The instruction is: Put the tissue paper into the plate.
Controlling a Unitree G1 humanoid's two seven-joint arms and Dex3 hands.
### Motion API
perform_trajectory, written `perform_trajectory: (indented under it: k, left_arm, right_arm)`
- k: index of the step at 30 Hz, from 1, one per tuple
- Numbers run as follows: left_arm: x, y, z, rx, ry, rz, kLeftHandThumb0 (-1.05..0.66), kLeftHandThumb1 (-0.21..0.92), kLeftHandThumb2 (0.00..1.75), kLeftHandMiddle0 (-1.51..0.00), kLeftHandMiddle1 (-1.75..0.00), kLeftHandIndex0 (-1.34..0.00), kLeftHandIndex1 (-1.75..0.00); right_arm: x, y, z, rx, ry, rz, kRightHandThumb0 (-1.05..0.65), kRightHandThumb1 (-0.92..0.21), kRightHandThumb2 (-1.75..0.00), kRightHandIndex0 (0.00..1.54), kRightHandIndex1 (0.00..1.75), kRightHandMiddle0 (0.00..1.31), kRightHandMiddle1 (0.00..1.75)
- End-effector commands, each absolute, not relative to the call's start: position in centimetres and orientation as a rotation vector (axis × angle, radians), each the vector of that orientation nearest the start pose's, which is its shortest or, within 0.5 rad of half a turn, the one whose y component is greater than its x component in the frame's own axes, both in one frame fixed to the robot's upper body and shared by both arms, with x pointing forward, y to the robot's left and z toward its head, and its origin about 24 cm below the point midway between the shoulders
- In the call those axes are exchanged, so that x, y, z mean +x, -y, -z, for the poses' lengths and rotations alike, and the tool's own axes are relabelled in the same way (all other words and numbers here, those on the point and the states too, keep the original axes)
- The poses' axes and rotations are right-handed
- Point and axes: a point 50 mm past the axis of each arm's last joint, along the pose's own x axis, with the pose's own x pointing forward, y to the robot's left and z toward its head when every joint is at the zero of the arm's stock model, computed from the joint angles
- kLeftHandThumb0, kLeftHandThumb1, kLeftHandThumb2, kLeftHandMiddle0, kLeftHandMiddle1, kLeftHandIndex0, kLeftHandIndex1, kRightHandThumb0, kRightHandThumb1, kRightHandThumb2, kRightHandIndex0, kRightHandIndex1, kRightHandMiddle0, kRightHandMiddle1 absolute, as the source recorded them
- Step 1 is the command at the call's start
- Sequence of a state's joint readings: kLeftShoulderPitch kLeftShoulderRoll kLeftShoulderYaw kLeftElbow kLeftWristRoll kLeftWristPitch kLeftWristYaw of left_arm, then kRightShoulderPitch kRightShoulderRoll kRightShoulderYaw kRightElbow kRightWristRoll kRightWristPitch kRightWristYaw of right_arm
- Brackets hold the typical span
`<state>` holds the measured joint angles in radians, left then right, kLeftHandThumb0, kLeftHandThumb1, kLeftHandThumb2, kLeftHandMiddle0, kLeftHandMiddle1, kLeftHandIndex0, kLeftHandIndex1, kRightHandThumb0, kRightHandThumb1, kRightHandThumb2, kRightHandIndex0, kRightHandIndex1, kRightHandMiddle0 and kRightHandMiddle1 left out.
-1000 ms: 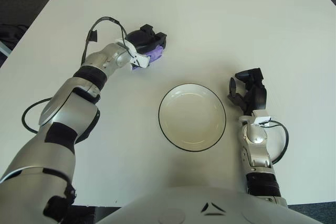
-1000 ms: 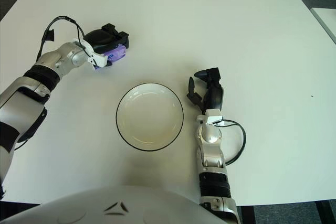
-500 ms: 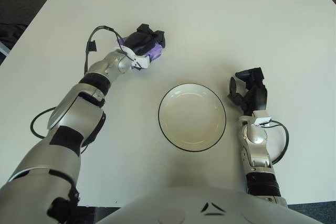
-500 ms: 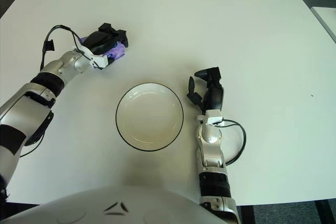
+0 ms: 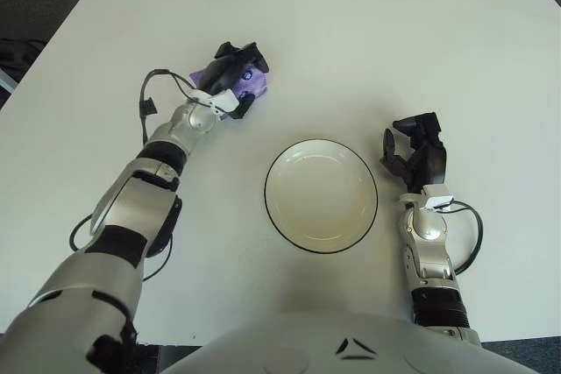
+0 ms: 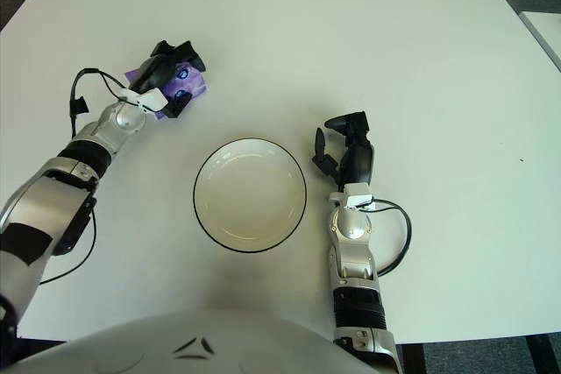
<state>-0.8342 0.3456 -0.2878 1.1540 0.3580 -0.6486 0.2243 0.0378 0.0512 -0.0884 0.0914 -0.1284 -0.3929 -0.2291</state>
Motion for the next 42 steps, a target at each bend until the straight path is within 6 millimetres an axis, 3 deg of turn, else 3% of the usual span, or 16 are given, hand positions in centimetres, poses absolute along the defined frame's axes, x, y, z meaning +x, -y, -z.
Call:
perform_trajectory:
  k: [1, 18, 33, 42]
  left_arm:
    - [32.9, -17.5, -0.4, 0.680, -0.013, 0.243, 0.00, 0.07, 1.56, -0.85, -1.60, -0.57, -1.75]
    - [32.1, -17.1, -0.5, 0.435, 0.056, 0.151, 0.00, 0.09, 1.54, -0.84, -1.61, -0.55, -1.75]
    - [31.6, -16.5, -1.5, 0.345, 0.196, 0.138, 0.00, 0.10, 1.54, -0.82, -1.63, -0.54, -1.75]
    - [31.6, -16.0, -2.1, 0.336, 0.241, 0.151, 0.00, 0.10, 1.53, -0.83, -1.60, -0.55, -1.75]
  right_arm:
    - [22.3, 17.9, -1.6, -0.065, 0.114, 0.326, -0.39, -0.67, -0.88, 0.66, 1.24, 0.35, 1.75]
    - [22.4, 17.8, -1.7, -0.076, 0.122, 0.308, -0.40, -0.62, -0.94, 0.67, 1.25, 0.38, 1.75]
    - [22.5, 17.6, -1.8, -0.076, 0.090, 0.303, -0.37, -0.77, -0.74, 0.57, 1.22, 0.28, 1.75]
    - [22.4, 17.5, -2.0, -0.075, 0.089, 0.309, -0.36, -0.79, -0.71, 0.56, 1.22, 0.27, 1.75]
